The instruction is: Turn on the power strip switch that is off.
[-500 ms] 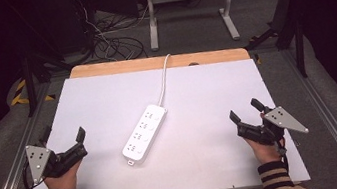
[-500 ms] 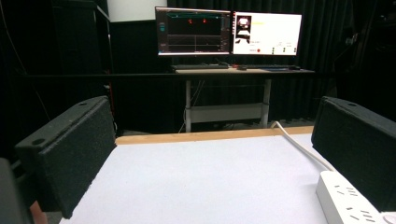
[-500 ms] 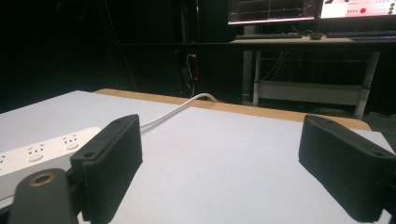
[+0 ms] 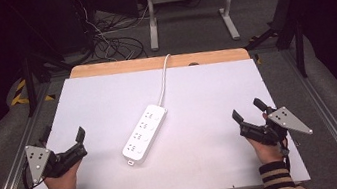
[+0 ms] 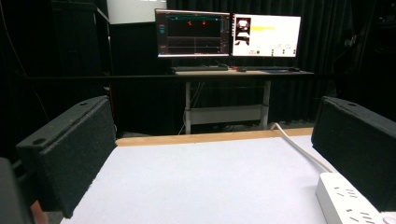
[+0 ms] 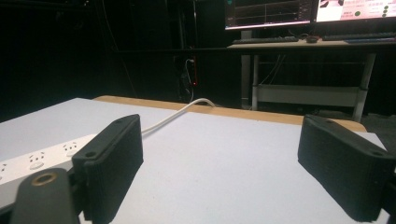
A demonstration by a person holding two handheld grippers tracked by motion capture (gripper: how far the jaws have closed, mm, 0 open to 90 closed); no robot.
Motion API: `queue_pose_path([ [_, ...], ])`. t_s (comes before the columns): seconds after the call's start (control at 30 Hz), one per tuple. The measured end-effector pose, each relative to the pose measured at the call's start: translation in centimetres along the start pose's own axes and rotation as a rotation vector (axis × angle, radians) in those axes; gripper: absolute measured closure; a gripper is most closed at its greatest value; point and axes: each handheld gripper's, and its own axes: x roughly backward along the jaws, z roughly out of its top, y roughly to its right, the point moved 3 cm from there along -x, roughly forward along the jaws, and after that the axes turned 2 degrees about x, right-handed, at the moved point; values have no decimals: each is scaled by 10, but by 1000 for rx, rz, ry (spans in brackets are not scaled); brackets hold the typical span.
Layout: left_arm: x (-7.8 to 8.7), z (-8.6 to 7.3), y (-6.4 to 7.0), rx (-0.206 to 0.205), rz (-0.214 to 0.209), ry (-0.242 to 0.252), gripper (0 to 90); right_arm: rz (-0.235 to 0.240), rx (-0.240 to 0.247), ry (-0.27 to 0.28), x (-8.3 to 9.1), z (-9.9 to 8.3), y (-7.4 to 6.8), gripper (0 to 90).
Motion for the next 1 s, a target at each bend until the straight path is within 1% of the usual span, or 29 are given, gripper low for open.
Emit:
queue_pose_path([
  [0.1,0,1,1,1,-6,7,5,-1,-10,12,3,3,1,161],
  [0.2,0,1,1,-1,-10,6,5,-3,-23,35,8,9,3,182],
  [0.3,-1,1,2,1,-17,5,4,1,-39,47,11,14,4,190],
  [0.37,-1,1,2,1,-19,6,4,4,-39,52,13,15,4,192],
  [0.43,-1,1,2,4,-19,6,4,5,-38,69,16,23,4,192],
  [0.53,-2,1,2,3,-18,3,4,12,-30,77,19,31,3,217],
  [0.63,-2,1,3,0,-18,3,4,26,1,77,23,41,0,319],
  [0.67,-2,0,3,-2,-17,2,4,31,4,79,24,44,-1,359],
  [0.7,-2,0,3,0,-17,2,4,31,4,79,24,44,-1,359],
  [0.73,-2,0,3,0,-16,3,4,46,20,59,25,50,-3,470],
  [0.77,-2,0,2,-2,-15,0,4,51,31,54,25,53,-5,519],
  [0.8,-2,0,3,3,-17,0,4,55,41,49,25,57,-7,614],
  [0.83,-2,0,3,4,-19,0,4,56,56,36,25,60,-8,670],
  [0.9,-3,-1,3,1,-21,-4,4,74,71,23,24,66,-12,840],
  [0.93,-3,-1,4,2,-24,-4,4,84,79,9,23,68,-14,895],
  [1.0,-4,-1,4,-4,-20,-5,4,100,80,-19,22,72,-17,900],
])
